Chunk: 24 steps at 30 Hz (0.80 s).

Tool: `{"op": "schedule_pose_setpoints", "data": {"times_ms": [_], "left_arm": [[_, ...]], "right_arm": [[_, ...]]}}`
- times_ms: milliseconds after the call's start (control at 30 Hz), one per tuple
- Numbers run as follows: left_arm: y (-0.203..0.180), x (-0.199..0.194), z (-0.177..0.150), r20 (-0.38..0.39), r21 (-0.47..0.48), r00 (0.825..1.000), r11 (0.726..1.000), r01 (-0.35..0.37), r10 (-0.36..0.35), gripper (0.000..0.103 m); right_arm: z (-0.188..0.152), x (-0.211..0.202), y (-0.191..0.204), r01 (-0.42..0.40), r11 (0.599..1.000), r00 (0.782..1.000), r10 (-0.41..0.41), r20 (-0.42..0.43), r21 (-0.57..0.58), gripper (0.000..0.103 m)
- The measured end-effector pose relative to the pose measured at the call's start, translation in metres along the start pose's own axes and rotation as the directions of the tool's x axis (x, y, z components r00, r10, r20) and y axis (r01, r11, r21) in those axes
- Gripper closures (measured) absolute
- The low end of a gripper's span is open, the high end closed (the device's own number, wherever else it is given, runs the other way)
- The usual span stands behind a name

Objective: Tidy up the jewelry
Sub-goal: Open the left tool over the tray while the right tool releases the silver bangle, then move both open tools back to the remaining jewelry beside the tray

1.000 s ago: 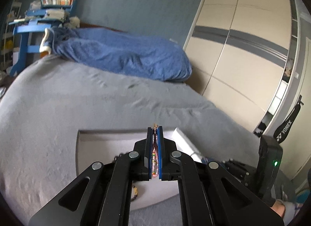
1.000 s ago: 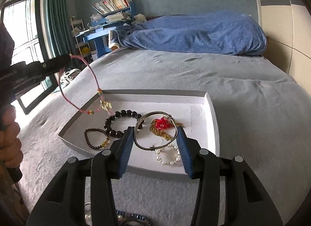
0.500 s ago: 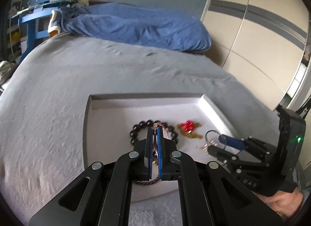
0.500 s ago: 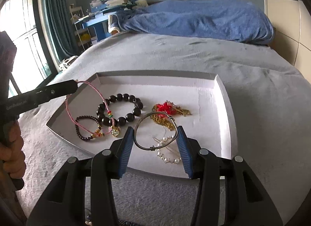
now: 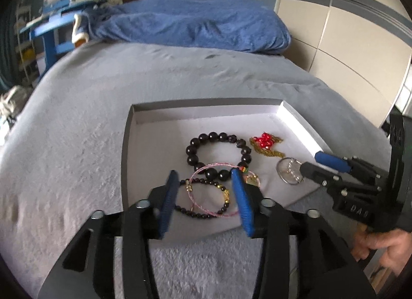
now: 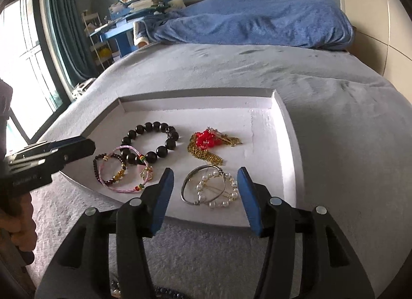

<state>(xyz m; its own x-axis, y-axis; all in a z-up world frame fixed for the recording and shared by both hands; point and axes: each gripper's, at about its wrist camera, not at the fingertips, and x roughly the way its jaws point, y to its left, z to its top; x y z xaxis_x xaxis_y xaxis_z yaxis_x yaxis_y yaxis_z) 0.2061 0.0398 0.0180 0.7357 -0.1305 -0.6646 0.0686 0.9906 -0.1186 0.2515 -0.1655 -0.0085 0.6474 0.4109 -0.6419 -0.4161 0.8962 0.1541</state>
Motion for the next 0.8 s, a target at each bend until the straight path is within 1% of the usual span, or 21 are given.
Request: {"op": "schedule_pose_setpoints", "data": {"times_ms": [67, 133, 233, 333, 467, 633, 800], "left_arm": [[-0.004, -0.008, -0.002, 0.019, 0.020, 1.000, 1.000, -0.004, 0.004, 0.042], [-0.006, -0.016, -0.003, 0.036, 0.036, 0.999, 0.999, -0.009, 0.008, 0.038], [-0.008, -0.027, -0.006, 0.056, 0.038, 0.998, 0.999, -0.006, 0.004, 0.034], [-0.008, -0.038, -0.014, 0.063, 0.029, 0.998, 1.000, 0.005, -0.006, 0.033], [-0.014, -0.051, -0.026, 0.066, 0.054, 0.998, 0.998, 0.017, -0.021, 0.032], [-0.025, -0.054, -0.042, 0.039, 0.106, 0.998, 0.994, 0.038, -0.042, 0.032], [-0.032, -0.055, -0.054, 0.010, 0.125, 0.998, 0.990, 0.058, -0.059, 0.032]], "right_arm": [[-0.003, -0.009, 0.001, -0.002, 1.000, 1.000, 0.002, 0.014, 0.003, 0.051], [-0.008, -0.018, 0.004, 0.005, 1.000, 0.999, -0.005, 0.033, -0.007, 0.050], [-0.014, -0.030, 0.005, 0.013, 1.000, 0.998, -0.013, 0.054, 0.003, 0.050], [-0.022, -0.039, 0.003, 0.017, 1.000, 0.998, -0.018, 0.060, 0.026, 0.050], [-0.036, -0.051, 0.003, 0.020, 0.998, 0.998, -0.023, 0.057, 0.053, 0.050], [-0.051, -0.060, 0.006, 0.038, 0.998, 0.998, -0.040, 0.040, 0.059, 0.050], [-0.065, -0.063, 0.002, 0.066, 0.994, 0.998, -0.067, 0.007, 0.082, 0.050]]}}
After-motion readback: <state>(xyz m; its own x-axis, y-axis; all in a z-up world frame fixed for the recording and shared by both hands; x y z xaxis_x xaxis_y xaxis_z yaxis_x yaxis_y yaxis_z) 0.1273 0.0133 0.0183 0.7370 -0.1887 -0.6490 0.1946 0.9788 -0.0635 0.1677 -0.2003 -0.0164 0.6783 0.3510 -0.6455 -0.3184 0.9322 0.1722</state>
